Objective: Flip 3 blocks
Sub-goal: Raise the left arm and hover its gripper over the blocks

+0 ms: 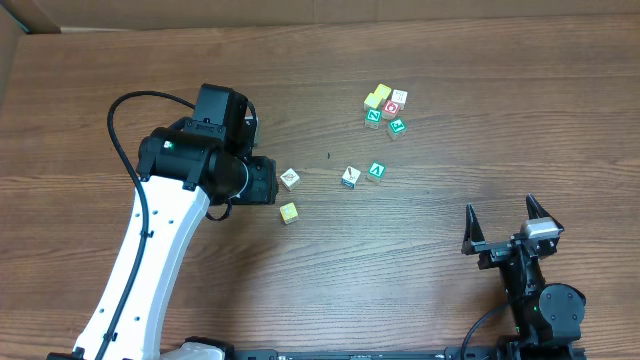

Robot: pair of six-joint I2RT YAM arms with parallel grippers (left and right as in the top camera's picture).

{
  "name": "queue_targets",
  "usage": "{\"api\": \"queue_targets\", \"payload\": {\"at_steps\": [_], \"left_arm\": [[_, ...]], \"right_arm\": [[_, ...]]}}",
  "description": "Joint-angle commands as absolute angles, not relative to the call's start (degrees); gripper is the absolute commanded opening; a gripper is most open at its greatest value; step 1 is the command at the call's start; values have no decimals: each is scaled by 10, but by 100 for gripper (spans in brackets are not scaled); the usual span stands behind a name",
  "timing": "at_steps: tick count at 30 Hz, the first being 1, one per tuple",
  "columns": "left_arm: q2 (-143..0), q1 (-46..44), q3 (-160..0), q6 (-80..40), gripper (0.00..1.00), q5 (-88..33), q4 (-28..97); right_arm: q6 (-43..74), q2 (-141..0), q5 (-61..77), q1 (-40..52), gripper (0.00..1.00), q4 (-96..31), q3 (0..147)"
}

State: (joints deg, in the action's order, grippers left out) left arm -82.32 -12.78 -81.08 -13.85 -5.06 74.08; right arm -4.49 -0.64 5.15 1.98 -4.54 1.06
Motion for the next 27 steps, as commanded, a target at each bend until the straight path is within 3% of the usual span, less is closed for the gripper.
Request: {"api": "queue_targets", "payload": {"at_steps": [1,4,8,16,27], "left_arm": [[-824,-129,-814,-143,82,-37,738],[-824,-129,-814,-144,100,-12,736],[-824,-115,-814,-182,100,57,725],[-824,-43,-814,-202,100,61,675],[-824,-38,-814,-202,100,62,675]], "right_arm": [[-46,-2,55,22,100,-43,4],[-46,-2,55,22,100,-43,4],[-46,-2,55,22,100,-43,4],[-46,-2,55,22,100,-43,4],[-46,-2,55,22,100,-43,4]]}}
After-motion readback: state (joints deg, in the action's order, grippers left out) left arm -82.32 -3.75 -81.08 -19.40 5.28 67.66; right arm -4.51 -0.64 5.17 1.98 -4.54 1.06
